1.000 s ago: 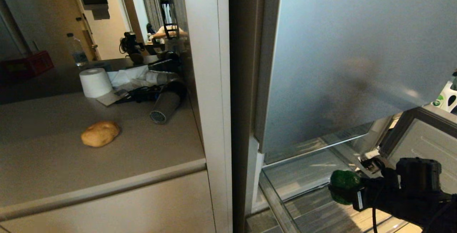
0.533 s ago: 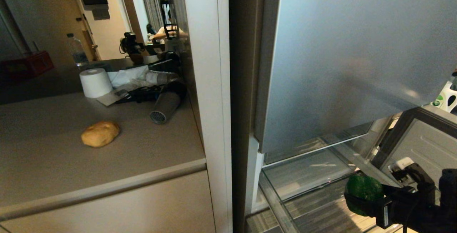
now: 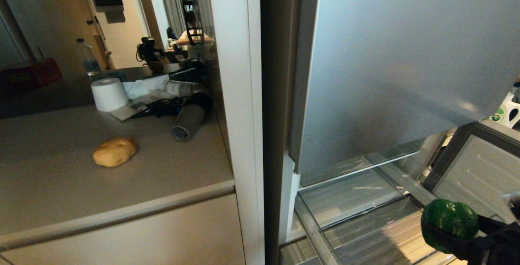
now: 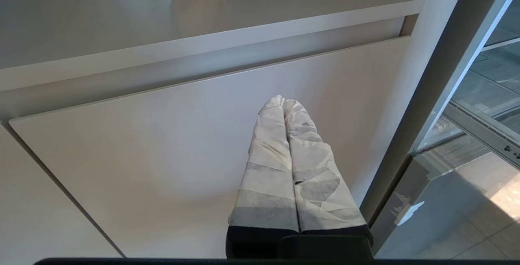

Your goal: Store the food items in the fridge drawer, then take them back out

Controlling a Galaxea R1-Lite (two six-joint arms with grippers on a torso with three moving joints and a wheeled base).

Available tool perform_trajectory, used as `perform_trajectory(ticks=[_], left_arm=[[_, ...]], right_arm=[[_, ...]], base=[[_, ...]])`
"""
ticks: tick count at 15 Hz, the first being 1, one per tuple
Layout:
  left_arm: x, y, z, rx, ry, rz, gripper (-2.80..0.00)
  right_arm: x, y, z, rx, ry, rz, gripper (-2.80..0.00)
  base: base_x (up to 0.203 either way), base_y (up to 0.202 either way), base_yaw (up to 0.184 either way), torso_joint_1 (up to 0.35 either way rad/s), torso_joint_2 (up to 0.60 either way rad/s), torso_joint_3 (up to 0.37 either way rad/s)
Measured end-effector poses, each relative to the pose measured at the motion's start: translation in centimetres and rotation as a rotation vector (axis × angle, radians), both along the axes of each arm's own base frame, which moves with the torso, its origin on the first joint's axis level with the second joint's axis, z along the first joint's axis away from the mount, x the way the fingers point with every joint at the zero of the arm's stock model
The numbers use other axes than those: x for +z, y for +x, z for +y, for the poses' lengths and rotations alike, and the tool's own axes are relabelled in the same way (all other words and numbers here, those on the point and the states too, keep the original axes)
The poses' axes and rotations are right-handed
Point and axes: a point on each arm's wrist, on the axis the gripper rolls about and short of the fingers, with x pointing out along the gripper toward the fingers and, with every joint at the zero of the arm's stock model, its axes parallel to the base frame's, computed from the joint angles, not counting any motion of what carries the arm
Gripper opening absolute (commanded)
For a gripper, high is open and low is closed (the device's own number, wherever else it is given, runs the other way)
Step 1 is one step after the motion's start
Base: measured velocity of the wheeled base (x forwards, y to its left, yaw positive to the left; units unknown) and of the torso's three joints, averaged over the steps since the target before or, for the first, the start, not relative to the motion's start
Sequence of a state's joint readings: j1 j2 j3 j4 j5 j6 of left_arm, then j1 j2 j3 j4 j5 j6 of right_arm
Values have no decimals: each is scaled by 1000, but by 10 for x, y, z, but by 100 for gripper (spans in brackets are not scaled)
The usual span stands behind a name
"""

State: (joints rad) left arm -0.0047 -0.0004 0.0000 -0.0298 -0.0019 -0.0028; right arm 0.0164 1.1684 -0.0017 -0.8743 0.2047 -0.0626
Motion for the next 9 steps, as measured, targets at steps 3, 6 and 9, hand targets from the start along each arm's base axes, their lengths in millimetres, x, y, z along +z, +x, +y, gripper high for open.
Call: perform_trajectory(ticks=[3,6,9], left_arm=[[0,0,0,0,0,0,-280],[0,0,0,0,0,0,-280],[0,0,0,0,0,0,-280]], right_arm=[[12,-32,-3,-102,-13,-114,-280],[13,-67,-5,-163,-17,-192,-280],[-3,-98,-6,-203,-32,-183,-280]], base=[[0,0,0,0,0,0],[0,0,0,0,0,0],[0,0,0,0,0,0]])
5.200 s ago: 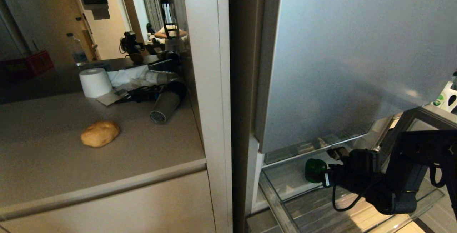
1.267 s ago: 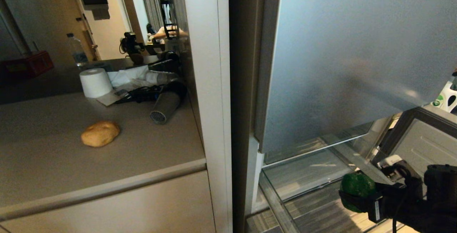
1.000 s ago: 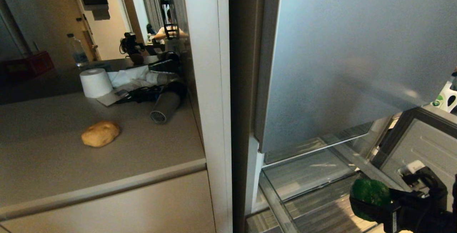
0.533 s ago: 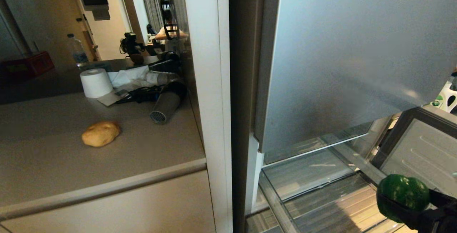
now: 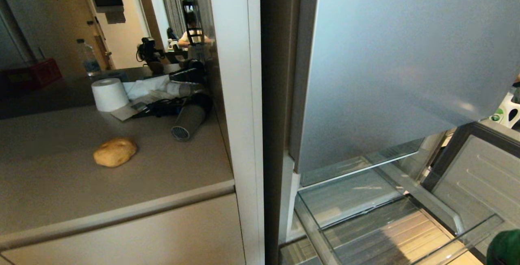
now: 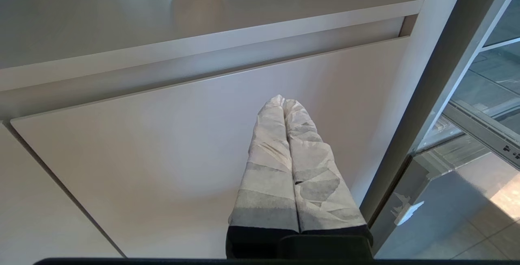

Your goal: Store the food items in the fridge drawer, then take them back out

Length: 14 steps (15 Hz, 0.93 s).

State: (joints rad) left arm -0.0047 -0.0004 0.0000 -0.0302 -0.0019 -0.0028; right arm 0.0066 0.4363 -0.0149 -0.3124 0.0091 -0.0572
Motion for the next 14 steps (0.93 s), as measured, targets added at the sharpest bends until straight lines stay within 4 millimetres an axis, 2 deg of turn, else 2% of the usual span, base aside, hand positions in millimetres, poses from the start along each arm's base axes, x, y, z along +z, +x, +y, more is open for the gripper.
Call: perform_trajectory(ticks=[3,6,10,14], left_arm=[[0,0,0,0,0,0,-280],[0,0,0,0,0,0,-280],[0,0,0,0,0,0,-280],[0,0,0,0,0,0,-280]], right_arm=[[-21,-23,0,-1,-49,50,-280],[-33,-37,0,5,-49,-12,-280],[-36,-42,0,2,-23,-96,-280],[-38,-43,0,20,-46,-102,-280]], base=[[0,0,0,0,0,0],[0,0,0,0,0,0],[0,0,0,0,0,0],[0,0,0,0,0,0]])
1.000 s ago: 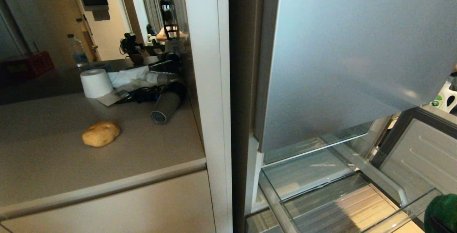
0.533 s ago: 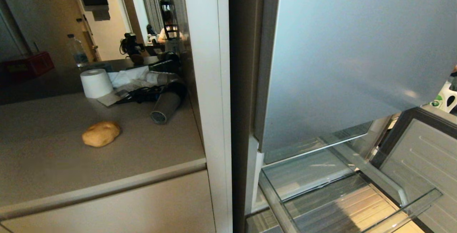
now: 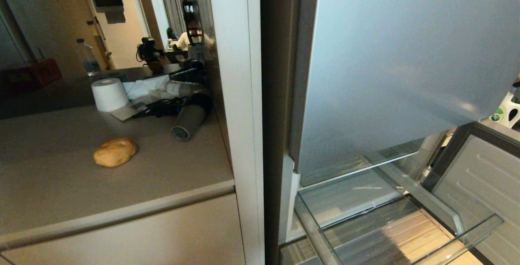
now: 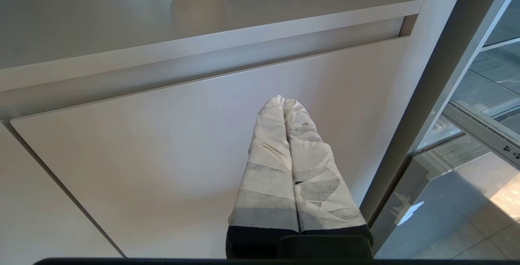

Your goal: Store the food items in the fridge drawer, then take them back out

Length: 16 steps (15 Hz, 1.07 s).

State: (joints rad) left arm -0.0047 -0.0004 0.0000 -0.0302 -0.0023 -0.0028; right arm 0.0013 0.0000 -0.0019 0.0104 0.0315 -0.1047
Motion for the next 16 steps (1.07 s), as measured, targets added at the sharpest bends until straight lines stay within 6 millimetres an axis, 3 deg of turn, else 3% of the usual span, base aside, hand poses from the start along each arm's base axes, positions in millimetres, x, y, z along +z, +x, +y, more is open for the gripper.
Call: perform_trajectory(ticks=[16], left_arm=[[0,0,0,0,0,0,-280]], right_arm=[[0,0,0,-10,84,2,-280]], base=[[0,0,0,0,0,0]])
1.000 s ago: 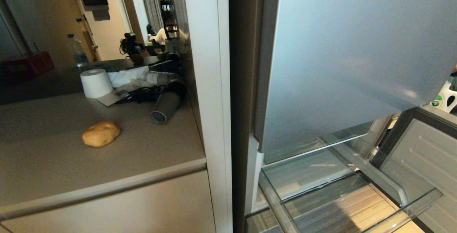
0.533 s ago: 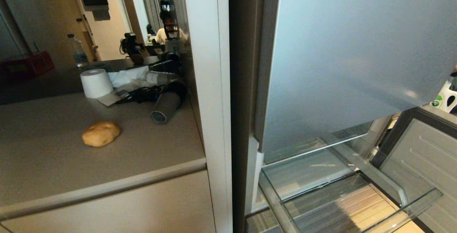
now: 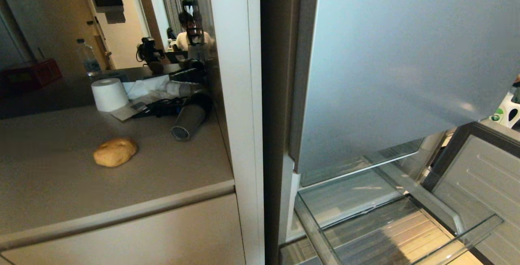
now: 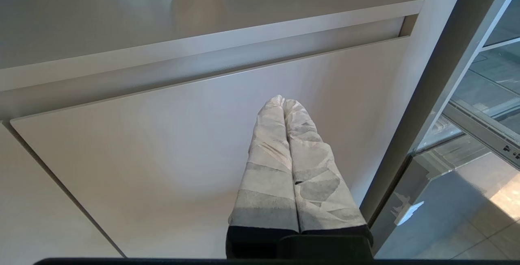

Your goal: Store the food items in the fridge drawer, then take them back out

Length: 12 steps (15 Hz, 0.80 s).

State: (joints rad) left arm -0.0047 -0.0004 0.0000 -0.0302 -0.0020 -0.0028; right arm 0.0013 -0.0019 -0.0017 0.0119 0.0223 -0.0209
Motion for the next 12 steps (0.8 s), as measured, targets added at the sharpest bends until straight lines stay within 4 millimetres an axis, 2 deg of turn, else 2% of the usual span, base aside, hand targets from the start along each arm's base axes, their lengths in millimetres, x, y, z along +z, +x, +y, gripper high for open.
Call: perform_trajectory(ticks=[7,12], left_arm=[[0,0,0,0,1,1,-280],[0,0,0,1,0,0,-280]], right_arm=[[0,0,-1,-27,53,-3,-280],[0,0,-1,-26,53,-3,-280]], base=[[0,0,0,0,0,0],[-1,-7,154,4,2,0]])
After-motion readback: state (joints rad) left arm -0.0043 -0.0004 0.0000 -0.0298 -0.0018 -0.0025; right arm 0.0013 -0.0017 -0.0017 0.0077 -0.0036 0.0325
